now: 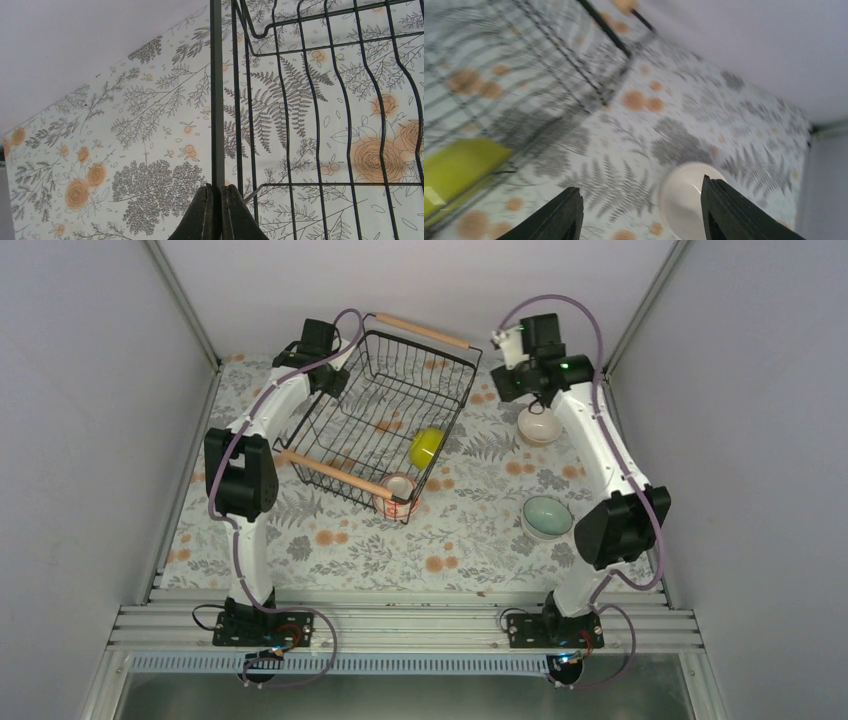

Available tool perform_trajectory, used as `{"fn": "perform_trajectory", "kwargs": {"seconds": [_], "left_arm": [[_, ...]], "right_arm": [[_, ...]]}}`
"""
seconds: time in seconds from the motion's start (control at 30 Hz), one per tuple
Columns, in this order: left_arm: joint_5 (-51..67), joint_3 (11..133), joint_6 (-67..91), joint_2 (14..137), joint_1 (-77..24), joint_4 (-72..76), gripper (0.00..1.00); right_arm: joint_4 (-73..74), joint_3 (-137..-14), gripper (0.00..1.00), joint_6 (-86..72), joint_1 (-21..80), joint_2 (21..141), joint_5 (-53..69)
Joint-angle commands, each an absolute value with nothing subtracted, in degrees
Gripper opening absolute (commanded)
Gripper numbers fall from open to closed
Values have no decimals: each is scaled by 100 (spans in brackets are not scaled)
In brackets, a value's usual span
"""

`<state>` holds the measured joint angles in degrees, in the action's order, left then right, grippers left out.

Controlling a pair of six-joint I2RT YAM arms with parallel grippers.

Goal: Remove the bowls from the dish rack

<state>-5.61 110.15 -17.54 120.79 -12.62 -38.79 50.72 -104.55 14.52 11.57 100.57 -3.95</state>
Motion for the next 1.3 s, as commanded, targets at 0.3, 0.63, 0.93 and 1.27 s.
{"fn": "perform_trajectory", "kwargs": {"seconds": [0.3, 0.63, 0.93, 1.27], "left_arm": [[-657, 10894, -1969, 12122, -1345, -4256, 2], [-511, 10766, -1995, 11972, -1470, -4260, 3], [-541, 10715, -2005, 11975, -1622, -4231, 2], [-600, 10748, -1986, 12053, -1670, -4230, 2]], "right_arm": [[5959, -11926, 57, 1605, 2545, 10839, 251], [5900, -12062, 38, 1577, 3457, 11628, -82], [5879, -11414, 3, 1664, 3600, 11437, -505], [5899, -10585, 3, 1516, 3565, 10626, -868]]}}
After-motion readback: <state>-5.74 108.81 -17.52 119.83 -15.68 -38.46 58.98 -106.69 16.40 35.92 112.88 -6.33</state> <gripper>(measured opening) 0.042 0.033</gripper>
